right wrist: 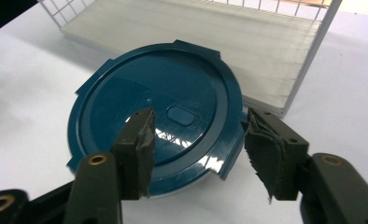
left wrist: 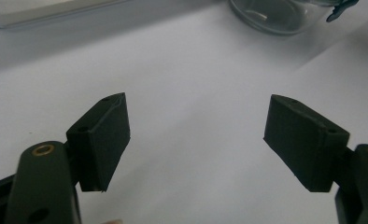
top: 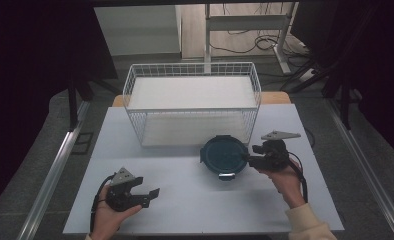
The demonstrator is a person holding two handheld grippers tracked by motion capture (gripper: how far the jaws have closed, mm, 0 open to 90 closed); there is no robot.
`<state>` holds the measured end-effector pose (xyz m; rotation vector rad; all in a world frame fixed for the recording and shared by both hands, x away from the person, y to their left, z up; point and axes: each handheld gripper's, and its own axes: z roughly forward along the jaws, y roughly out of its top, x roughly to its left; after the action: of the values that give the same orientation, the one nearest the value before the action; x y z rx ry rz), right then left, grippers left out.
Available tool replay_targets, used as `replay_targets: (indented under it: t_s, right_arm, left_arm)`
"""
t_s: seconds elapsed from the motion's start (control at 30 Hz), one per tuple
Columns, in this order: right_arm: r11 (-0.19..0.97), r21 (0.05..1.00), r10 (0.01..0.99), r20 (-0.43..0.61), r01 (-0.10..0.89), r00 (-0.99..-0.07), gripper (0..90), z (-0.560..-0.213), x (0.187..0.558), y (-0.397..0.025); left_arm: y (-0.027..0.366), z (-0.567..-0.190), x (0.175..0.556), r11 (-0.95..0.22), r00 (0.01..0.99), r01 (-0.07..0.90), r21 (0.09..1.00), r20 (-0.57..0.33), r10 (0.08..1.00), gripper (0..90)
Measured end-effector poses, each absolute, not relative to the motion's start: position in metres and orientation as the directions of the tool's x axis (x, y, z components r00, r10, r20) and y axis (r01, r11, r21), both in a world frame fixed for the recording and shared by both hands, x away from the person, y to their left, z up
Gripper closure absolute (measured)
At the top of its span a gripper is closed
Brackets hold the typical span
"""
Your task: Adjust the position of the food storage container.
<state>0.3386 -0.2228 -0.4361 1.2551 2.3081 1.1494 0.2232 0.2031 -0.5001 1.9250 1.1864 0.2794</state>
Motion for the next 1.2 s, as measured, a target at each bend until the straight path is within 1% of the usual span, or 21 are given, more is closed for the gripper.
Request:
replay_targets:
  t_s: [0.07,0.1,0.13,0.33,0.43,0.47,0.5,0.53,0.57,0.6,0.63,0.7,0.73,0.77,0.93,1.03,1.2]
  right_arm:
    - [0.308,0.75,0.802,0.126,0.586,-0.583,45.3,-0.435,0.341,-0.222]
    - [0.308,0.747,0.808,0.121,0.589,-0.576,47.7,-0.431,0.346,-0.221]
    - [0.308,0.747,0.808,0.121,0.589,-0.576,47.7,-0.431,0.346,-0.221]
    - [0.366,0.712,0.802,0.085,0.599,-0.591,61.2,-0.428,0.368,-0.212]
    - [0.387,0.7,0.804,0.062,0.6,-0.592,69.3,-0.43,0.379,-0.209]
    - [0.387,0.7,0.804,0.062,0.6,-0.592,69.3,-0.43,0.379,-0.209]
    - [0.402,0.692,0.807,0.041,0.6,-0.589,75.3,-0.431,0.386,-0.209]
    - [0.402,0.692,0.807,0.041,0.6,-0.589,75.3,-0.431,0.386,-0.209]
    - [0.409,0.689,0.805,0.036,0.598,-0.592,80.3,-0.433,0.392,-0.209]
    - [0.409,0.689,0.805,0.036,0.598,-0.592,80.3,-0.433,0.392,-0.209]
    - [0.421,0.684,0.804,0.024,0.596,-0.594,85.8,-0.435,0.397,-0.208]
    - [0.43,0.677,0.802,0.017,0.598,-0.596,87.5,-0.438,0.4,-0.207]
    - [0.43,0.677,0.802,0.017,0.598,-0.596,87.5,-0.438,0.4,-0.207]
    - [0.441,0.671,0.808,-0.008,0.596,-0.589,87.9,-0.442,0.403,-0.206]
    - [0.447,0.662,0.815,-0.025,0.601,-0.579,88.0,-0.448,0.409,-0.205]
    - [0.475,0.646,0.811,-0.058,0.597,-0.583,88.3,-0.454,0.412,-0.2]
    - [0.51,0.626,0.797,-0.085,0.59,-0.599,88.4,-0.46,0.414,-0.196]
  left_arm:
    - [0.204,-0.5,0.223,-0.2,0.527,0.632,0.749,-0.226,0.819,22.4]
    - [0.204,-0.5,0.223,-0.199,0.528,0.631,0.75,-0.227,0.818,22.4]
    - [0.204,-0.5,0.223,-0.199,0.528,0.631,0.75,-0.227,0.818,22.4]
    - [0.205,-0.502,0.223,-0.203,0.532,0.633,0.747,-0.23,0.815,22.4]
    - [0.206,-0.502,0.223,-0.204,0.531,0.633,0.746,-0.228,0.816,22.5]
    - [0.206,-0.502,0.223,-0.204,0.531,0.633,0.746,-0.228,0.816,22.5]
    - [0.206,-0.502,0.223,-0.203,0.531,0.633,0.747,-0.228,0.816,22.6]
    - [0.206,-0.502,0.223,-0.203,0.531,0.633,0.747,-0.228,0.816,22.6]
    - [0.206,-0.502,0.223,-0.203,0.531,0.633,0.747,-0.228,0.816,22.6]
    - [0.206,-0.502,0.223,-0.203,0.531,0.633,0.747,-0.228,0.816,22.5]
    - [0.205,-0.502,0.223,-0.204,0.531,0.634,0.746,-0.229,0.816,22.6]
    - [0.205,-0.502,0.223,-0.206,0.532,0.635,0.744,-0.228,0.815,22.5]
    - [0.205,-0.502,0.223,-0.206,0.532,0.635,0.744,-0.228,0.815,22.5]
    - [0.205,-0.503,0.223,-0.206,0.532,0.635,0.744,-0.228,0.816,22.5]
    - [0.205,-0.502,0.223,-0.207,0.533,0.633,0.746,-0.225,0.816,22.6]
    - [0.205,-0.502,0.223,-0.208,0.532,0.633,0.746,-0.224,0.816,22.6]
    - [0.205,-0.502,0.223,-0.209,0.532,0.632,0.747,-0.222,0.817,22.9]
